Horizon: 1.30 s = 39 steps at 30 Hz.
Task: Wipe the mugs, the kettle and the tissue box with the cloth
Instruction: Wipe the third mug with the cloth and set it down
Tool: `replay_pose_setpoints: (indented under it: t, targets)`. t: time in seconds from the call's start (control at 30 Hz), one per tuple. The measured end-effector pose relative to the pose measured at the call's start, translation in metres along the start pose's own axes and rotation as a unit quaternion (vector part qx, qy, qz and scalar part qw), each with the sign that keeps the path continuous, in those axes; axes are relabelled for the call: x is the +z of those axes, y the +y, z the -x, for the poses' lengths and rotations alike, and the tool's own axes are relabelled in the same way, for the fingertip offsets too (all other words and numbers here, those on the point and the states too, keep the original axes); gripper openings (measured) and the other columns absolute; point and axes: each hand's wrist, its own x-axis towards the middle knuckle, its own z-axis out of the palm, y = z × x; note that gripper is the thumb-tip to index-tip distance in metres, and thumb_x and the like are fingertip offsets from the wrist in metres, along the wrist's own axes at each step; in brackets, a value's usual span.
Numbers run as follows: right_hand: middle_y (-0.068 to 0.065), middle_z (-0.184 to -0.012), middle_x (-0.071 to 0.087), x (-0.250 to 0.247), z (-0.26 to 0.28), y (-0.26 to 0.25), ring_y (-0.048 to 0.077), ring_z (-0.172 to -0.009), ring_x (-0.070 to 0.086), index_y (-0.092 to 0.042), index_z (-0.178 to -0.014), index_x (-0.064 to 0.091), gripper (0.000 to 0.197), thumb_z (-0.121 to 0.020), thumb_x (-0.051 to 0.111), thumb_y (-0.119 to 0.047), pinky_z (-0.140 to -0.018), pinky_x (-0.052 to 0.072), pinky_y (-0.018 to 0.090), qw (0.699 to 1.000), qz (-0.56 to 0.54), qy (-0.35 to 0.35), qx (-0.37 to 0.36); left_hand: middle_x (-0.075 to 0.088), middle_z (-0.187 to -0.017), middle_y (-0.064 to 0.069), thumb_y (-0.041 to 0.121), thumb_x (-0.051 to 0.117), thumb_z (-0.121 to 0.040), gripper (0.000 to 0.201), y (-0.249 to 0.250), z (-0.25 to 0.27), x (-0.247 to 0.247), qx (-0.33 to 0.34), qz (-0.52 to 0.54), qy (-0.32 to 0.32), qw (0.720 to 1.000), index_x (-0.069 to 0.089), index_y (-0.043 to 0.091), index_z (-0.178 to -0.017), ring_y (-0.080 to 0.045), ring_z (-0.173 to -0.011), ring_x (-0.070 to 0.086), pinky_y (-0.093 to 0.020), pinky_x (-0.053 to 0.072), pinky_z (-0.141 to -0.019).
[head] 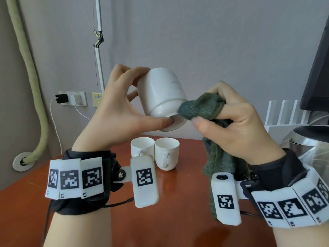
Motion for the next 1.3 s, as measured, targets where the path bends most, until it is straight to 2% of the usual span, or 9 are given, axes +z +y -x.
replay_pose_setpoints:
  t: [0.13,0.23,0.3,0.4,0.53,0.77,1.03,1.2,1.3]
  targets:
    - [0.018,-0.083,0.047,0.001,0.000,-0.002,0.016,-0.072,0.050,0.001,-0.073,0.070,0.020,-0.085,0.061,-0.013,-0.062,0.040,0.025,0.998,0.010,0.054,-0.003,0.042,-0.111,0.011,0.050,0.081,-0.045,0.090,0.001,0.000,-0.002,0.004,-0.014,-0.008,1.000,0.055,0.024,-0.127,0.005,-0.107,0.049,-0.004,0.041,-0.094]
    - [0.015,-0.086,0.045,0.007,-0.001,-0.008,0.017,-0.074,0.049,-0.002,-0.071,0.069,0.026,-0.088,0.058,-0.020,-0.064,0.043,0.030,0.997,0.052,0.035,-0.040,0.043,-0.113,0.005,0.050,0.081,-0.045,0.093,0.002,0.000,0.004,0.009,-0.014,-0.024,1.000,0.057,0.018,-0.129,0.005,-0.108,0.049,-0.003,0.039,-0.093]
    - [0.008,-0.090,0.045,0.011,-0.002,-0.013,0.017,-0.072,0.049,-0.001,-0.068,0.067,0.034,-0.089,0.056,-0.026,-0.058,0.044,0.038,0.994,0.100,0.009,-0.046,0.043,-0.113,0.006,0.049,0.081,-0.045,0.095,0.003,0.000,0.007,0.013,-0.014,-0.032,0.999,0.057,0.016,-0.131,0.005,-0.110,0.049,-0.003,0.039,-0.094]
    - [0.004,-0.089,0.044,0.014,-0.001,-0.012,0.016,-0.068,0.048,-0.002,-0.067,0.064,0.036,-0.089,0.054,-0.028,-0.051,0.044,0.039,0.988,0.147,0.026,-0.047,0.043,-0.114,0.005,0.047,0.084,-0.046,0.095,0.004,0.000,0.008,0.022,-0.026,-0.037,0.999,0.056,0.015,-0.131,0.004,-0.111,0.049,-0.003,0.039,-0.094]
    - [0.004,-0.086,0.041,0.006,0.001,0.000,0.018,-0.068,0.047,0.000,-0.058,0.057,0.039,-0.088,0.055,-0.025,-0.055,0.043,0.042,0.990,0.123,0.062,-0.031,0.042,-0.113,0.005,0.053,0.080,-0.044,0.097,0.004,-0.001,0.005,0.025,-0.042,-0.027,0.998,0.056,0.017,-0.130,0.006,-0.108,0.048,-0.003,0.039,-0.093]
    - [0.009,-0.084,0.044,0.018,0.001,-0.005,0.023,-0.067,0.049,0.003,-0.061,0.062,0.035,-0.085,0.057,-0.023,-0.054,0.042,0.042,0.995,0.094,0.022,-0.038,0.042,-0.113,0.004,0.047,0.085,-0.046,0.096,0.001,-0.001,0.009,0.027,-0.056,-0.037,0.997,0.056,0.014,-0.131,0.002,-0.109,0.049,-0.006,0.040,-0.096]
    - [0.010,-0.080,0.041,0.009,0.003,0.001,0.024,-0.064,0.045,0.005,-0.056,0.056,0.037,-0.084,0.056,-0.020,-0.054,0.038,0.042,0.996,0.079,0.043,-0.019,0.037,-0.112,0.014,0.058,0.077,-0.047,0.097,0.003,0.001,0.000,0.040,-0.064,-0.017,0.997,0.051,0.015,-0.131,0.005,-0.108,0.045,-0.003,0.039,-0.094]
    - [0.008,-0.083,0.043,0.012,0.001,0.000,0.023,-0.066,0.048,0.002,-0.060,0.060,0.040,-0.088,0.056,-0.026,-0.054,0.041,0.042,0.995,0.087,0.041,-0.014,0.037,-0.119,0.000,0.045,0.078,-0.050,0.096,0.002,0.002,0.001,0.052,-0.058,-0.066,0.995,0.048,0.013,-0.136,-0.002,-0.113,0.043,-0.005,0.037,-0.098]
    - [0.009,-0.082,0.042,0.006,0.001,0.005,0.023,-0.065,0.047,0.001,-0.057,0.057,0.040,-0.088,0.056,-0.025,-0.054,0.041,0.043,0.995,0.084,0.058,-0.005,0.037,-0.117,0.003,0.035,0.084,-0.050,0.094,0.003,0.002,0.005,0.061,-0.056,-0.089,0.993,0.048,0.016,-0.135,-0.003,-0.113,0.044,-0.007,0.037,-0.099]
